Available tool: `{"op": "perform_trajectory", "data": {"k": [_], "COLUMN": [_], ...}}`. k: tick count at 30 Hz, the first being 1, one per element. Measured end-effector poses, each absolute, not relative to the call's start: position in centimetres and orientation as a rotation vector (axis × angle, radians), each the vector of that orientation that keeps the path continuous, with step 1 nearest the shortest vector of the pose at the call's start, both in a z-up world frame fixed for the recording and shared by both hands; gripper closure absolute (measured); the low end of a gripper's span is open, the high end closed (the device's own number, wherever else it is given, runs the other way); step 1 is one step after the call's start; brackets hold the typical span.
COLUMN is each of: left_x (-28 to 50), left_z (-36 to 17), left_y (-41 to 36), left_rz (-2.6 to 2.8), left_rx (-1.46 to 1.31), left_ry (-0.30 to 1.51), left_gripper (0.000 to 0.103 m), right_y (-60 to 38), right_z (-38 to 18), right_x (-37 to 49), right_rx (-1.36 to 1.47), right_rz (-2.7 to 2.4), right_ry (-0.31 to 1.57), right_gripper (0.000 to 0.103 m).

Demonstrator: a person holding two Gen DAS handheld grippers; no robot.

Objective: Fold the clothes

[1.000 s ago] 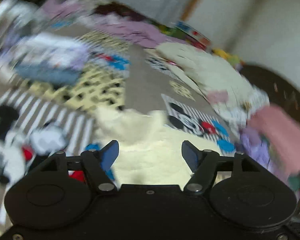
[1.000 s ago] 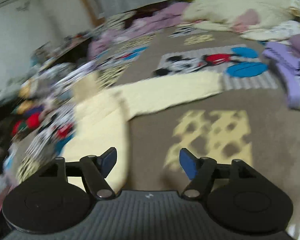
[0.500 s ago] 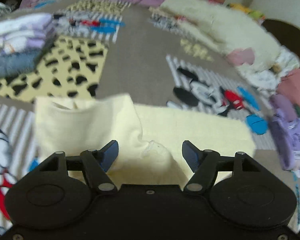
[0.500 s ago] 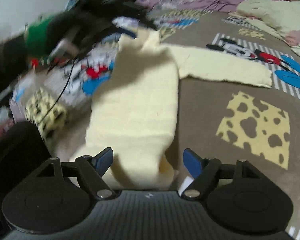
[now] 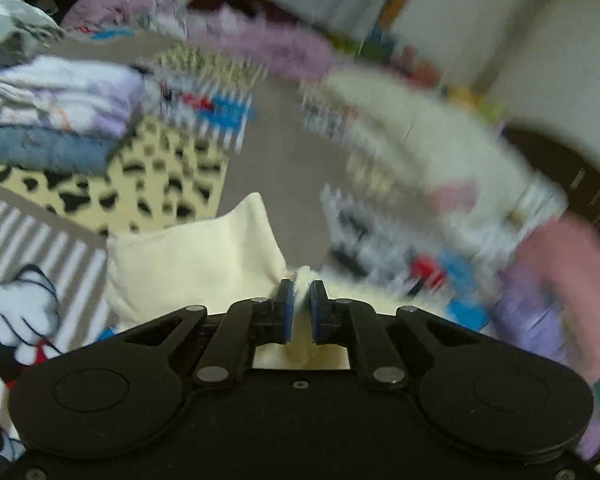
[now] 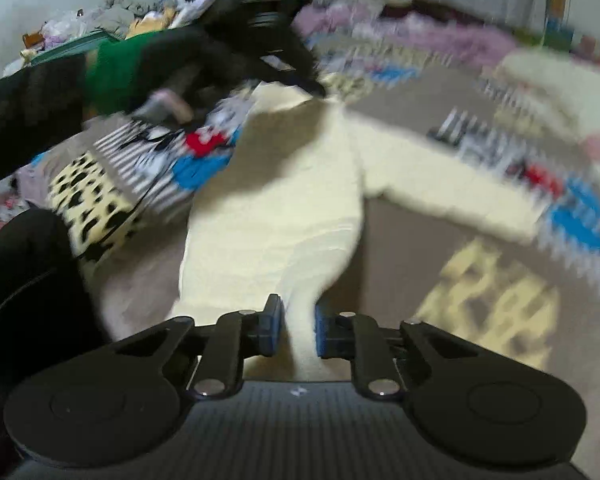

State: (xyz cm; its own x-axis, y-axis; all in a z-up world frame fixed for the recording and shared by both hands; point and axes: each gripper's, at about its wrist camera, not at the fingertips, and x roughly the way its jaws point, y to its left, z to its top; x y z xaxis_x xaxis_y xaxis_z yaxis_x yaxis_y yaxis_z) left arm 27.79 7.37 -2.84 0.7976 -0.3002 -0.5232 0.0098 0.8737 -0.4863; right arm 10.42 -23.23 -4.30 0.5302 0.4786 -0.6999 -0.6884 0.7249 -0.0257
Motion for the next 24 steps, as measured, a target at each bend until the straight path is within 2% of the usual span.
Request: {"op": "perform_trajectory", "data": {"k": [4, 7, 8, 9, 10, 11, 16, 20, 24], "left_x": [21.3, 15.6, 14.1, 12.5, 10.5, 8.1, 4.6, 7.0, 10.8], "left_z": [0.0, -1.9, -3.1, -4.7, -6.1, -7.2, -8.4, -7.9, -10.1], "left_y": [12.5, 15.6, 16.3, 17.3, 18.4, 19.6, 22.2, 21.4, 20.4], "left_rz": [-0.179, -0.124, -0.115, -0.114, -0.082, -0.045, 0.003, 0.019, 0.075], "left_rx": [-0.569, -0.547, -0.536, -0.538, -0.55, -0.564, -0.619, -0.588, -0.63], "left_ry": [0.517, 0.574, 0.634, 0.705, 0.749, 0.754, 0.765, 0.752, 0.786], "left_gripper": [0.097, 0.095, 0.086, 0.063, 0.052, 0.048, 0.046, 0.044, 0.043], "right_y": [-23.2, -23.3, -23.5, -23.6, -23.8, -24.0, -27.1, -30.6, -33.5], "right_z": [-0.4, 0.7, 0.4, -0.3, -1.3, -2.4, -5.9, -6.5, -7.6], "right_x": [10.5, 9.9, 9.7, 9.6, 9.1, 8.5, 7.4, 11.7, 16.7], "right_rx": [-0.566, -0.713, -0.716, -0.713, -0.715, -0.722, -0.599, -0.248, 0.111], "right_rz": [0.548, 0.444, 0.448, 0.477, 0.514, 0.548, 0.593, 0.476, 0.332], "right_ry": [0.532, 0.416, 0.431, 0.479, 0.527, 0.561, 0.747, 0.865, 0.892], "right_gripper": [0.089, 0.087, 0.079, 0.067, 0.034, 0.02, 0.02, 0.019, 0.019]}}
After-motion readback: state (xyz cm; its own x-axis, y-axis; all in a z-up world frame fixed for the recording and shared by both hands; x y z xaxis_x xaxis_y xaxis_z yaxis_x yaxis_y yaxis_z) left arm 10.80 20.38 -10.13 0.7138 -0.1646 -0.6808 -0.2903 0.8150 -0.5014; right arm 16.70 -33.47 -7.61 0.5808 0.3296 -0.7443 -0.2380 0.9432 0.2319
